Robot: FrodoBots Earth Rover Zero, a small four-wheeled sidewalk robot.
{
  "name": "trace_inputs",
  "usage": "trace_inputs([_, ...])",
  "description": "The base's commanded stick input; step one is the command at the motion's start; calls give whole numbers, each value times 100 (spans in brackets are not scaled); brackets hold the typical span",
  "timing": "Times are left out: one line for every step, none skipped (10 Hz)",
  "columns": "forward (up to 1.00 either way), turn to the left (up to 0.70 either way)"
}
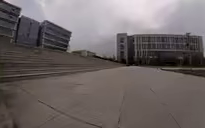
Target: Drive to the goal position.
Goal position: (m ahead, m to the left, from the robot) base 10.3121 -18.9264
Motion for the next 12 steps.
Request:
trace_inputs([70, 0])
trace_inputs([70, 0])
trace_inputs([70, 0])
trace_inputs([70, 0])
trace_inputs([70, 0])
trace_inputs([70, 0])
trace_inputs([70, 0])
trace_inputs([70, 0])
trace_inputs([70, 0])
trace_inputs([70, 0])
trace_inputs([70, 0])
trace_inputs([70, 0])
